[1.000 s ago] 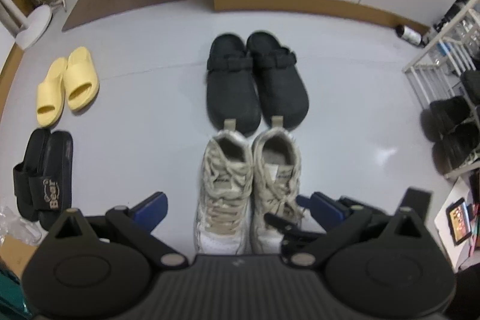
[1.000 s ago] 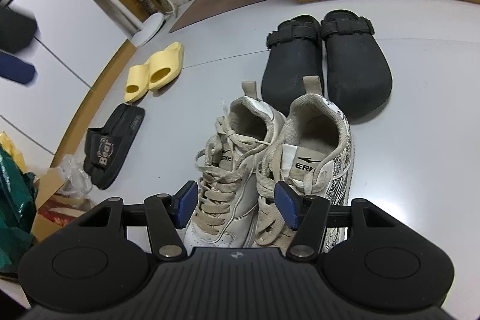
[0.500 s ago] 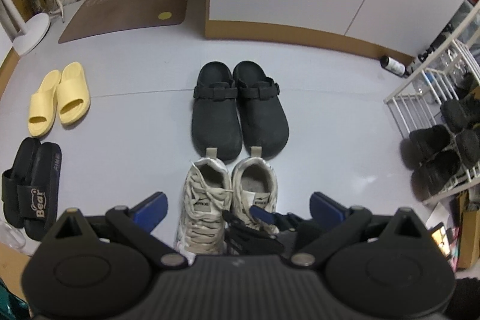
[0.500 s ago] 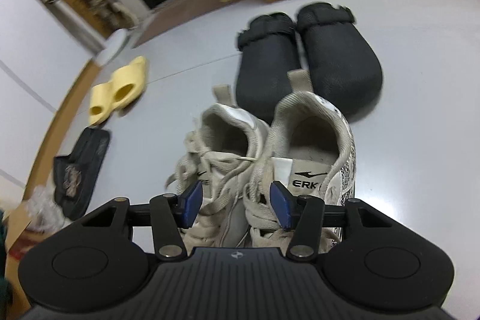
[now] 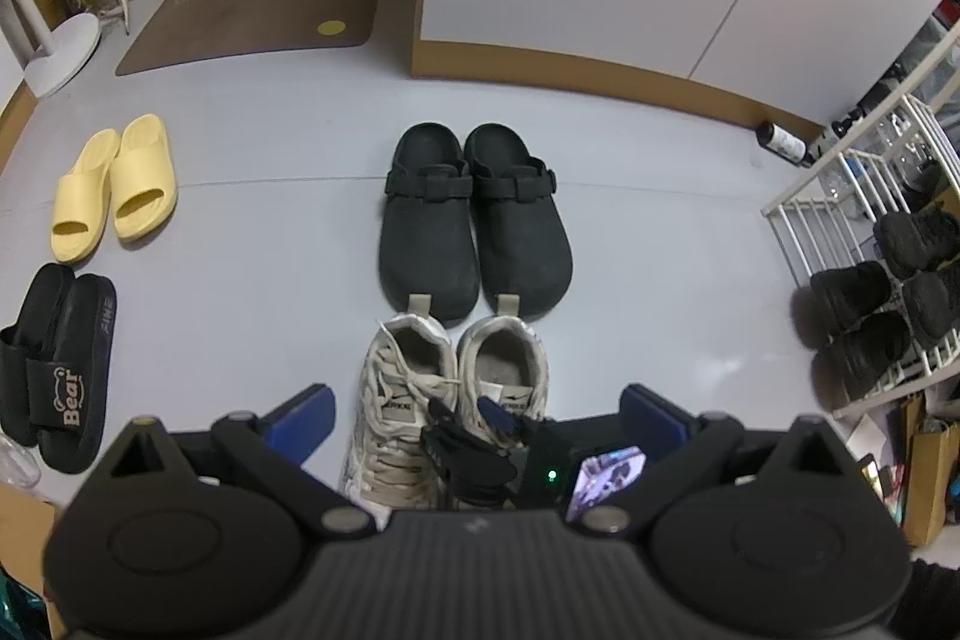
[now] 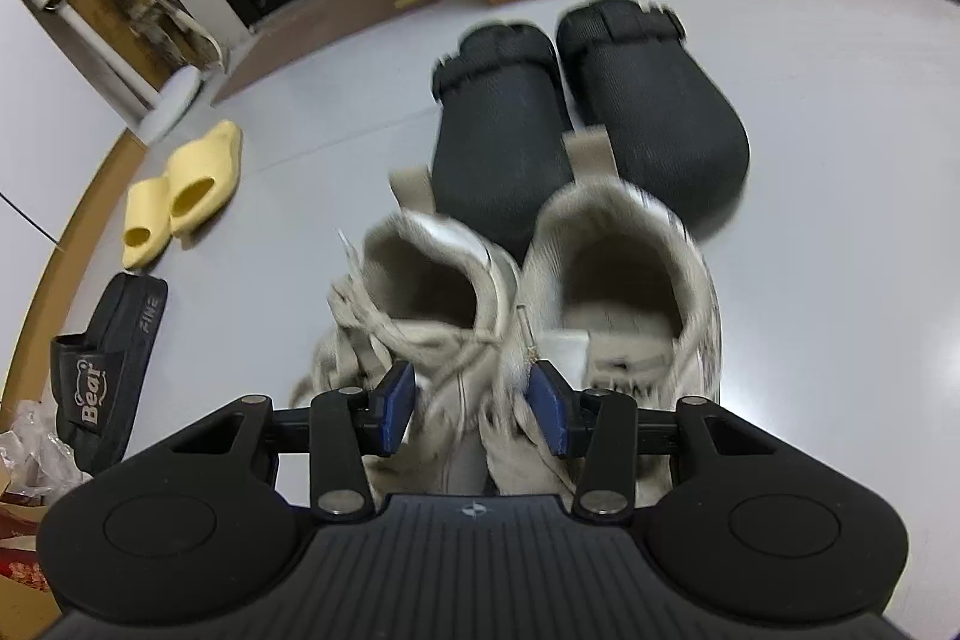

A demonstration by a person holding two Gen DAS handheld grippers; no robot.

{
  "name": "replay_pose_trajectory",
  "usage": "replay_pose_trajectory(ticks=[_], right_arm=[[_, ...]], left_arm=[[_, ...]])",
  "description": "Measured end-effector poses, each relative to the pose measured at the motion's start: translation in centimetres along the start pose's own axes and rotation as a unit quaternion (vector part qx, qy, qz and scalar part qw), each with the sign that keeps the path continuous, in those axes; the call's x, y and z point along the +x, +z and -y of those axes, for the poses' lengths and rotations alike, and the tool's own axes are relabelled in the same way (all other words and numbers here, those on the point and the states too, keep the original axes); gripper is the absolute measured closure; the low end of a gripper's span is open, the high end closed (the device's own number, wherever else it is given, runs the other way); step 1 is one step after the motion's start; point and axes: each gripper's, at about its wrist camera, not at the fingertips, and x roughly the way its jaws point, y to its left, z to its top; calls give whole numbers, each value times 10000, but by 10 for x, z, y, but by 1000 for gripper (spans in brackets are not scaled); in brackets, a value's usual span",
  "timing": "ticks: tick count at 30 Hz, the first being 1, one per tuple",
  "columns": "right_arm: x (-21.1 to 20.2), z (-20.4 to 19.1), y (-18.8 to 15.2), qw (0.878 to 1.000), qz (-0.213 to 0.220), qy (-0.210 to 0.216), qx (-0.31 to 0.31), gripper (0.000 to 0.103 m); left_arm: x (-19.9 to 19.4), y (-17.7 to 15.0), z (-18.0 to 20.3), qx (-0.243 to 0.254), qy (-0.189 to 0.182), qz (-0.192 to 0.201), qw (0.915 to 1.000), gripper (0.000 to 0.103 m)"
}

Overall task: Organize scattered shoes
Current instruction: 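Move the right tool down to the heels of the white sneakers, then close the right tool on the heels of both white sneakers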

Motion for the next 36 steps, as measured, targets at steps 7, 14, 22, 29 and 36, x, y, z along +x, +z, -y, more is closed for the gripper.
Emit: replay_pose_trajectory(ticks=[7,14,22,29,36], right_arm=[[6,0,7,9990,-68,-87,440,57],[8,0,0,9978,15,-224,624,61],[6,6,2,9948,50,-182,1004,63],[15,2,-3,9967,114,-276,753,63],[18,-12,-12,9985,196,-468,-200,63]], left_arm=[[1,-1,1,-6,-52,-39,10000,1],[1,-2,1,-6,-83,-61,9999,1],[1,0,-1,-46,-121,-85,9999,1],[0,-1,1,-16,-175,-105,9998,1],[0,-1,1,-43,-168,-111,9998,1]])
